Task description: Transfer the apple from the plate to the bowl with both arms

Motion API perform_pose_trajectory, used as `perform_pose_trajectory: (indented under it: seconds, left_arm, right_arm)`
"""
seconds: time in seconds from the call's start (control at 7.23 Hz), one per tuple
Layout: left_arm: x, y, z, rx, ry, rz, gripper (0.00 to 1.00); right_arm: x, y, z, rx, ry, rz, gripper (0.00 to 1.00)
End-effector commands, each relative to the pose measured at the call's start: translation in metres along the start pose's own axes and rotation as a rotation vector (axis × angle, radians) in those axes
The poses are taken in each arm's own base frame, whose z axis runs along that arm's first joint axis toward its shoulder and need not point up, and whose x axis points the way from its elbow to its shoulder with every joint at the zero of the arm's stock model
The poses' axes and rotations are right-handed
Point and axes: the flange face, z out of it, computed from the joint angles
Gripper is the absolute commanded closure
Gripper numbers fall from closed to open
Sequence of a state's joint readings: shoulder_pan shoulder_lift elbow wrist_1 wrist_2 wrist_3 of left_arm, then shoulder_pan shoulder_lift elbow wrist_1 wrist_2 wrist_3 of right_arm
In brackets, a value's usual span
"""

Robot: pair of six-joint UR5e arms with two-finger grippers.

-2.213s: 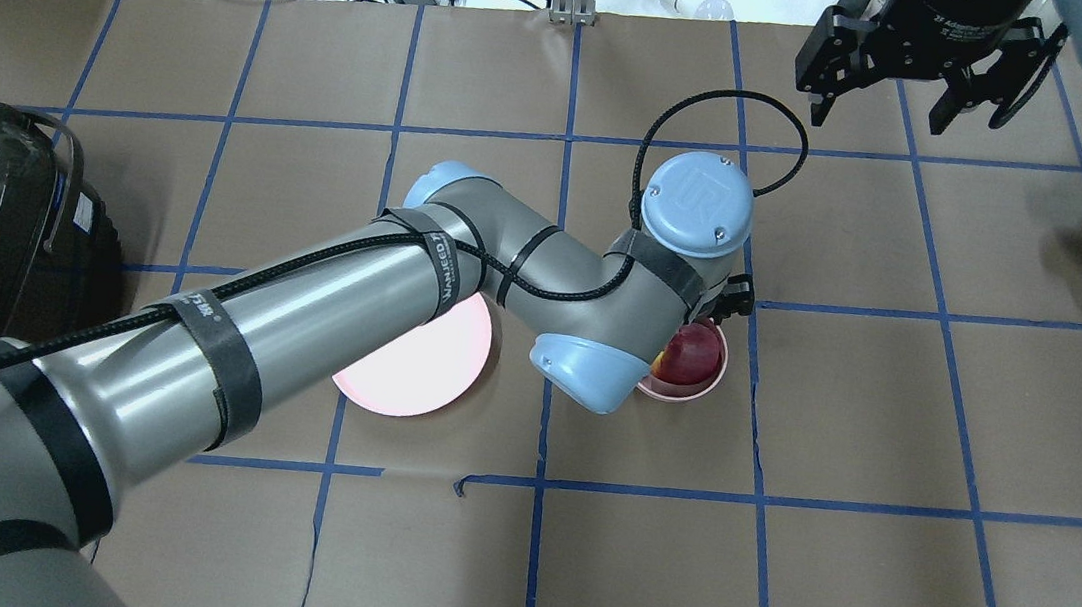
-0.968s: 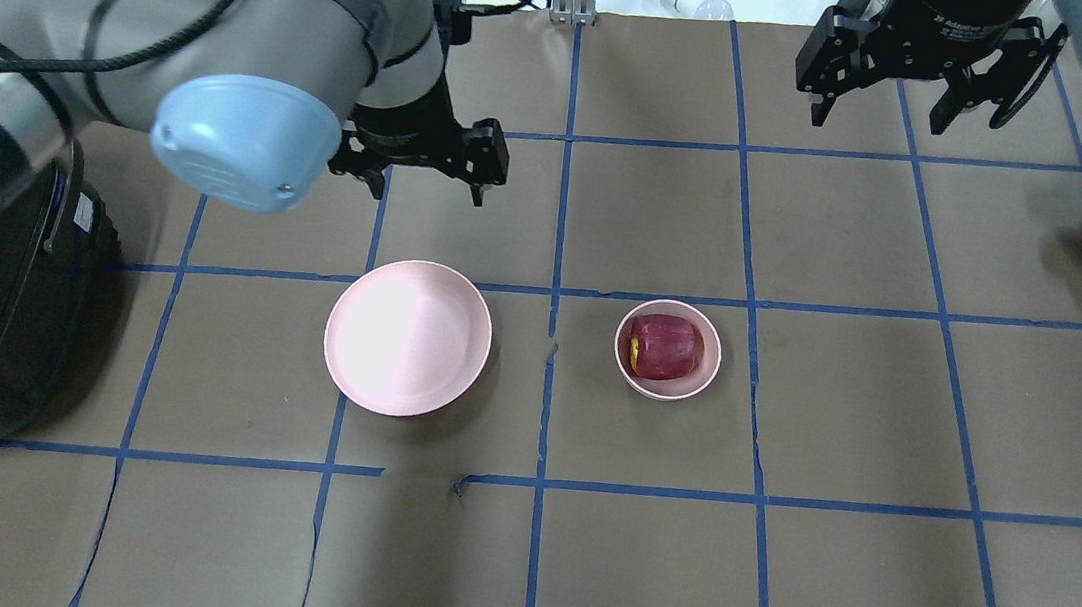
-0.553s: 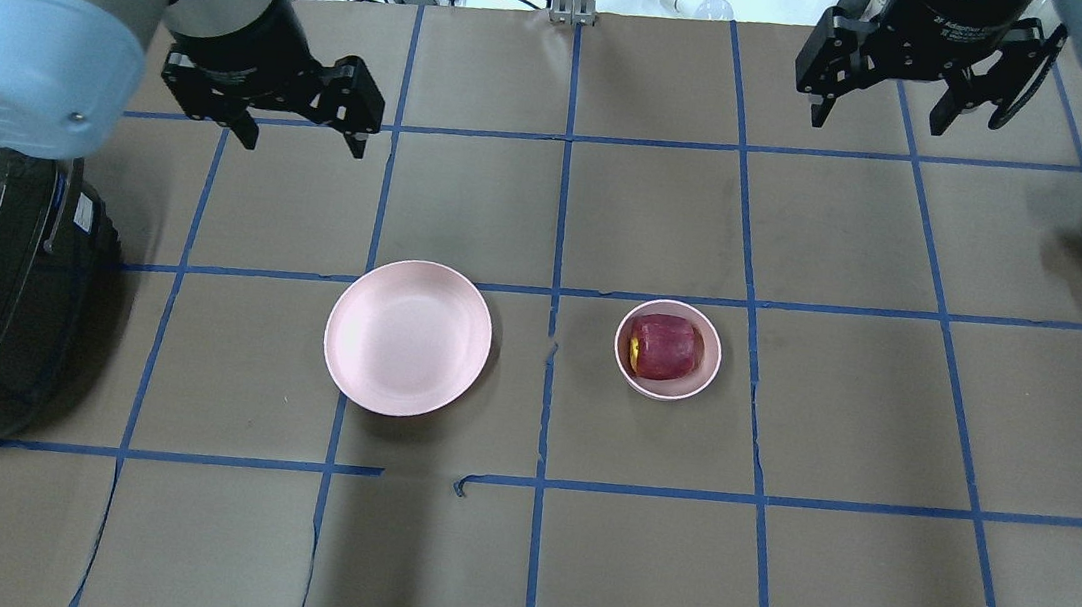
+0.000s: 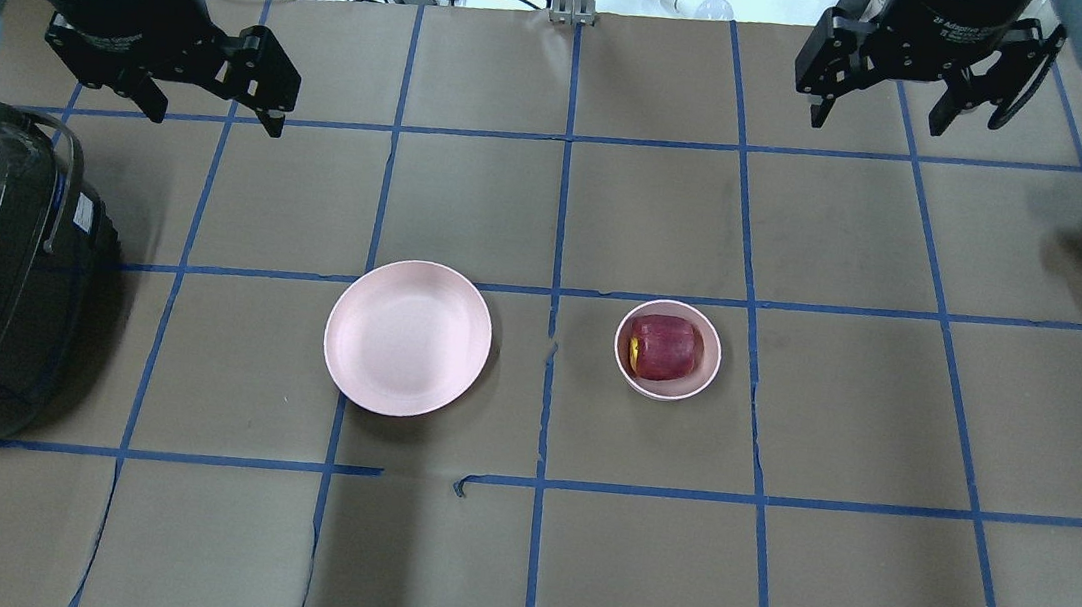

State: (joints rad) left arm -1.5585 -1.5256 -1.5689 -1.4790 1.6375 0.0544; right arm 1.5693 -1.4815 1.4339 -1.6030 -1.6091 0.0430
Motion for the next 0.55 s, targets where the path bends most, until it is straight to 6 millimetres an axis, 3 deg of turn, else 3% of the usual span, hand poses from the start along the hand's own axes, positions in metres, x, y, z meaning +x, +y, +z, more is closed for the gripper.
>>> perform_pose_trajectory:
  seconds: [0.0, 0.41]
  left_arm:
    - [-0.0055, -0.0026, 0.0001, 0.007, -0.010, -0.003, 0.00]
    - [-0.0093, -0.0063, 0.0053, -0.002, 0.031, -0.023, 0.00]
  right_arm:
    - [0.0001, 0.0006, -0.0008, 0.001, 0.000, 0.000, 0.00]
    - [-0.0007, 0.0005, 0.0013, -0.001, 0.001, -0.002, 0.00]
